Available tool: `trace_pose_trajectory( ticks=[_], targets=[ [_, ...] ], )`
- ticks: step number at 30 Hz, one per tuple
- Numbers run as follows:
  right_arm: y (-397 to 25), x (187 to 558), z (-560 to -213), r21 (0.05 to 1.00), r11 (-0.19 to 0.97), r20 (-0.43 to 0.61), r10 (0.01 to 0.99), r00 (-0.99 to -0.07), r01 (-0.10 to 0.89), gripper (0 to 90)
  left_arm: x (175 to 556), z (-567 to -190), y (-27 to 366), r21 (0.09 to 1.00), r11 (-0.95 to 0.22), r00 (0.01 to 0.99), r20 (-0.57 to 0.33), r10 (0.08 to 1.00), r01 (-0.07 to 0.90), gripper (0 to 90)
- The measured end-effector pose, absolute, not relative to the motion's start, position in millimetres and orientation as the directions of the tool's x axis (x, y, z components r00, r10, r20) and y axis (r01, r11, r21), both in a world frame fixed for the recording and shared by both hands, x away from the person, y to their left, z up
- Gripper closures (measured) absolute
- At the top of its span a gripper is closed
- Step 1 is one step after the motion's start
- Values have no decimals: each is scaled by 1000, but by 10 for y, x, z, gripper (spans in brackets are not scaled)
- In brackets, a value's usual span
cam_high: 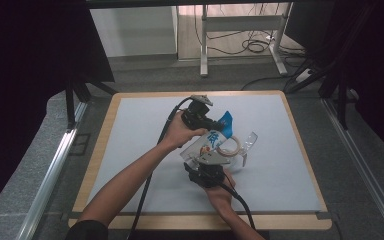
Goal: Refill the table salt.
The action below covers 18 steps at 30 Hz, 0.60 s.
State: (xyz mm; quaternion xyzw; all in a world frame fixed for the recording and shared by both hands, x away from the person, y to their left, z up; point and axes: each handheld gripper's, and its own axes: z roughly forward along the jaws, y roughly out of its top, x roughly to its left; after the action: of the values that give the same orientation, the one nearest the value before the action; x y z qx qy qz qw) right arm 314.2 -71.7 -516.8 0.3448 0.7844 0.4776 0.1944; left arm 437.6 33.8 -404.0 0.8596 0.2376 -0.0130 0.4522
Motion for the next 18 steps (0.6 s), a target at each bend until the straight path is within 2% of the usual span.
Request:
trace_pose_trajectory(
  ticks=[18],
  targets=[
    [-754, 3141, -5129, 890, 287, 39, 726, -686, 355, 538, 4404, -4021, 265, 767, -489, 891, -237, 387, 416, 900]
  ],
)
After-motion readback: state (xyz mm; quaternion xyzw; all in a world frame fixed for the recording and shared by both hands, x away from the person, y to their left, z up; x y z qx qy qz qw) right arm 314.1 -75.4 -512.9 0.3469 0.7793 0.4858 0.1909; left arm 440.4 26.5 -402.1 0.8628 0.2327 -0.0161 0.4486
